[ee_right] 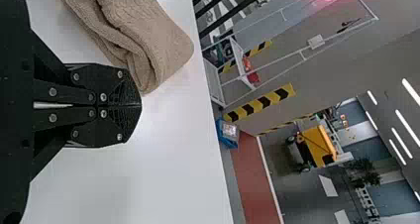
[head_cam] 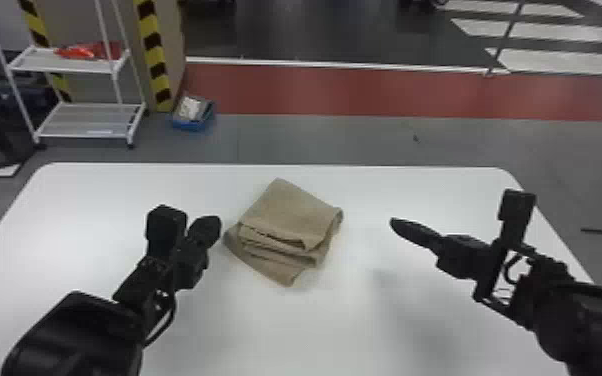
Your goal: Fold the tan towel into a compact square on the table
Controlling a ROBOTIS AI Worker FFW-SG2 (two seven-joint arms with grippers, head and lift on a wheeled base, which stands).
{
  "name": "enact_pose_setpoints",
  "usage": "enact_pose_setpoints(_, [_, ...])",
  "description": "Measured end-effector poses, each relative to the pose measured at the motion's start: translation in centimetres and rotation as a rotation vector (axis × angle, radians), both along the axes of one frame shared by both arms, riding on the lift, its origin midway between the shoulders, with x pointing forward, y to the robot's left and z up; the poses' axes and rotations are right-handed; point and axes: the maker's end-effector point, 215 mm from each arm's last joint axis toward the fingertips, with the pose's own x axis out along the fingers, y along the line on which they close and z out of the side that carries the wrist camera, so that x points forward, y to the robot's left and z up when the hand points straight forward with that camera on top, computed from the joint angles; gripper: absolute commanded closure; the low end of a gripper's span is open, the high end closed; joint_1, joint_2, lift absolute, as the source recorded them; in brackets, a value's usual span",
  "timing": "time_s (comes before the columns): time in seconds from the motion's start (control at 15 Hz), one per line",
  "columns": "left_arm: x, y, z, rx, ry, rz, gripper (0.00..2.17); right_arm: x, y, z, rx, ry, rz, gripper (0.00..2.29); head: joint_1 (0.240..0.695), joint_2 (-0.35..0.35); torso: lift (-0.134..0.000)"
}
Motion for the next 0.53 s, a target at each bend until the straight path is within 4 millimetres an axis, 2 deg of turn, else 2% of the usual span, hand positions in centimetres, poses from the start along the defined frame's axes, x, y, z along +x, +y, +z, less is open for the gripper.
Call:
enact_pose_setpoints(0.2, [-0.9,-0.7,-1.5,-0.018,0.063,-0.044,2.14,-0.7,-2.9,1.6,0.045,-0.016,-0.024,2.25,0.695,-0.139,-0.109])
enact_pose_setpoints(0.4, [-3.1,-2.1,-3.1,-0.032,0.134,-0.084,2.14,-0.9,-4.9,2.8,0.065,-0.025,-0.037,2.22,0.695,-0.182,-0.109])
enact_pose_setpoints(0.53, [-5.7,-3.9,-3.2,-0.042,0.161,-0.113,2.14,-1.1,-4.2,3.6,0.079,-0.01,0.025,1.75,0.695,-0.197,-0.109])
